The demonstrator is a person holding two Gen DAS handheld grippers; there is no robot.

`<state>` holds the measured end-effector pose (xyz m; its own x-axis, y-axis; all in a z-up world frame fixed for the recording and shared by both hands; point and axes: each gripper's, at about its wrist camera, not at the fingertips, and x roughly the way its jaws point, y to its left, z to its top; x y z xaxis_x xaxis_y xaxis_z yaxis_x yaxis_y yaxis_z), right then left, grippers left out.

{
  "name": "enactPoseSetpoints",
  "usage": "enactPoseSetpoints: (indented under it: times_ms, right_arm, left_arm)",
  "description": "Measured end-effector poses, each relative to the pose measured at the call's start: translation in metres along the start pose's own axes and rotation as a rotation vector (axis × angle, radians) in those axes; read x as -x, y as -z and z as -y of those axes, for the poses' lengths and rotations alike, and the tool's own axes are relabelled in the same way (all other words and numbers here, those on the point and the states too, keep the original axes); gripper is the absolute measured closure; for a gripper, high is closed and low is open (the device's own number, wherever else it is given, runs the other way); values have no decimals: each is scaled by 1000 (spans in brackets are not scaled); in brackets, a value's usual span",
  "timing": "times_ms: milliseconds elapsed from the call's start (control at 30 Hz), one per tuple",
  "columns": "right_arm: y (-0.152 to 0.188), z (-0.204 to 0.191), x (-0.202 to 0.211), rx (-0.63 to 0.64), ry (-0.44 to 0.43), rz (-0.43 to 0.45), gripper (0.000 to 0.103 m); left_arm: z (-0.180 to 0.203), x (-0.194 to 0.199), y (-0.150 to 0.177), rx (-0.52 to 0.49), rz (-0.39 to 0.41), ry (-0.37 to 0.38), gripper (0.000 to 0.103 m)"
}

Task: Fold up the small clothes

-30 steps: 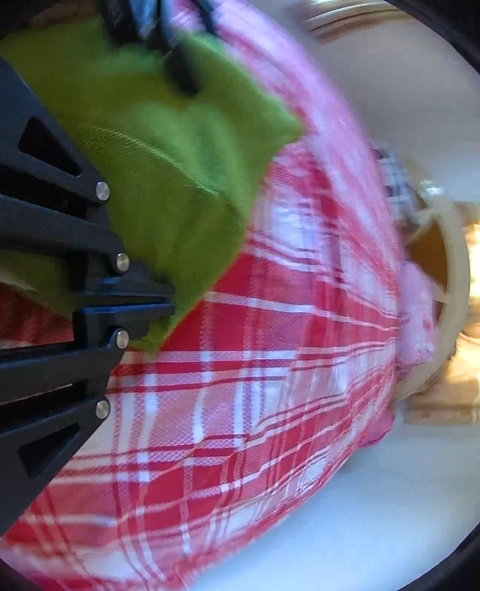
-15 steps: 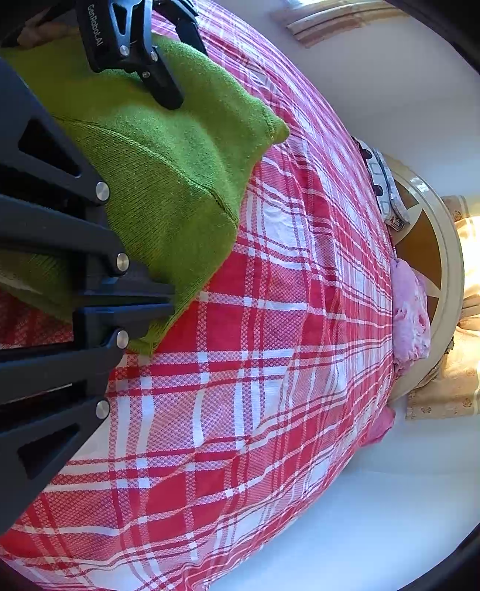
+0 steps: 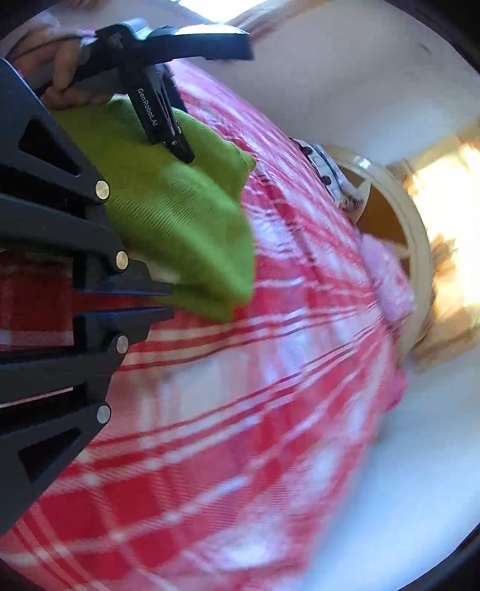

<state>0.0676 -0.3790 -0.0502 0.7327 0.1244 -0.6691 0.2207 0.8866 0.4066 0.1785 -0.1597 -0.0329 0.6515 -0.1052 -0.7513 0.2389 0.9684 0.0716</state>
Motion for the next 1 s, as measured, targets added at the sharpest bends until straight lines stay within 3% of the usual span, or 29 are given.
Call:
enactPoseSetpoints:
  times_ms: [133,367,400,433,500,633,700,767,933,1000]
  right_arm:
    - [3,24,-8,-127,-52,-26,97]
    - [2,27,-4,-165,-130,17,96]
    - [1,27,1,-167,-146,35,88]
    - [1,26,5,-165,-159,55,68]
    - [0,21,10,-145,-185,83,40]
    - [-1,2,7,-62,-201,68,39]
    - [0,-3,2,-40,-203,44,39]
    - [0,-3,0,-41,-203,28,39]
    - [3,-4,-9,-54,-248,-42,34]
    - [5,-11,-15,-19,-246,-71,32]
  left_arm:
    - [-1,1,1,6,2,6,3]
    - [-5,1,1,32,-2,19,1]
    - [-5,1,1,33,-2,21,1]
    - [-6,1,1,35,-3,24,1]
    - [-8,0,2,51,-8,44,0]
    - [-24,-5,5,139,-53,176,0]
    - [-42,-10,11,239,-103,304,0]
    - [-54,-6,18,308,-97,380,1]
    - [-56,5,30,348,-114,458,1]
    - [-44,6,30,302,-128,422,1]
